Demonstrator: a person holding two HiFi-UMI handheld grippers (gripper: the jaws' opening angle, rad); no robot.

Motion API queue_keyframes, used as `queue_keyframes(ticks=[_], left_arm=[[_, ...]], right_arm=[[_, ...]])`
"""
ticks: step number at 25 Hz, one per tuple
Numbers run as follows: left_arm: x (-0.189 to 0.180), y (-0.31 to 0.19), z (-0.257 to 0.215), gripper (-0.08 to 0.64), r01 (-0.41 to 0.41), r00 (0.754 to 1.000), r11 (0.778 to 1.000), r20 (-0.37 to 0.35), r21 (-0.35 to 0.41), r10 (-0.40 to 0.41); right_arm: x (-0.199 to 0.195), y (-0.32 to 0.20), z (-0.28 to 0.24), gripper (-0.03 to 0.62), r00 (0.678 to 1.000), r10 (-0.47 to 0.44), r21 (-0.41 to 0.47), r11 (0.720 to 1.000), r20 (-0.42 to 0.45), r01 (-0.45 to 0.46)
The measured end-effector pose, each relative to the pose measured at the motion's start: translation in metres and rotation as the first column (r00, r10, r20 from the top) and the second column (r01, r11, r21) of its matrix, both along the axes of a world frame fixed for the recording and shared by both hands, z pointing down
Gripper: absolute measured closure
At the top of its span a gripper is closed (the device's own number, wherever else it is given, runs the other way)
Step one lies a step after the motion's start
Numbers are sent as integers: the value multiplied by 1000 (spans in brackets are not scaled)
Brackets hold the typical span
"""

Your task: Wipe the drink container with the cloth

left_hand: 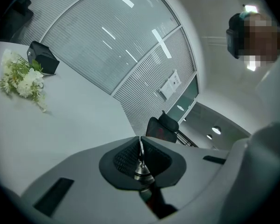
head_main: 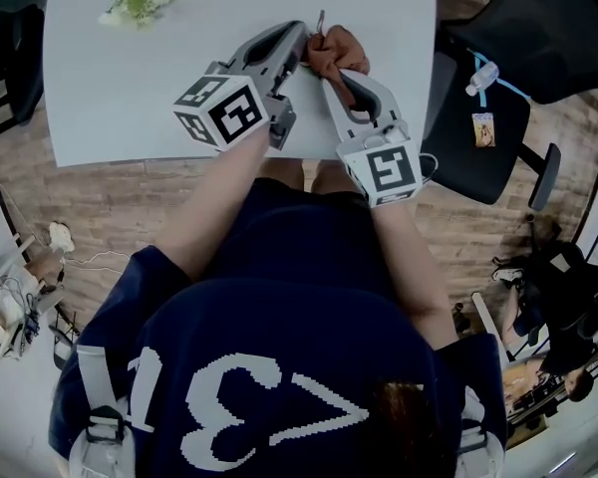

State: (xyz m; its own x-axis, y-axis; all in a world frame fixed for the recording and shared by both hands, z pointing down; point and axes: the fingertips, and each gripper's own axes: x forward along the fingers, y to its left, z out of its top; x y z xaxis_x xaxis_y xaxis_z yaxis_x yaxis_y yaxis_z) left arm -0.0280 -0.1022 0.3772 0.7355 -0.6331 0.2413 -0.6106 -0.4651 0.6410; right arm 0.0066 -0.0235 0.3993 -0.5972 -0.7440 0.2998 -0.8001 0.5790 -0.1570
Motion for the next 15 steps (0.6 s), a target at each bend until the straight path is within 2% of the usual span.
queue_keyframes(ticks=[2,6,8,11,15], left_arm=[[1,0,-2,537,-6,1000,1000,0,5,6],[6,0,-4,537,-17,1000,1000,4,6,17],[9,-1,-5,537,-29,1000,1000,6,5,29],[11,0,-5,537,-37,999,999,18,15,37],[9,-3,-2,537,-32,999,999,22,10,31]], right_arm=[[12,7,16,531,998,10,-21,1000,-56,-12],[36,18,59,531,984,17,-118,992,-176,-39],[43,23,73,531,978,13,-151,987,-210,-45],[34,23,63,529,983,0,-139,990,-184,-26],[12,11,15,530,998,-10,-50,999,-65,7]])
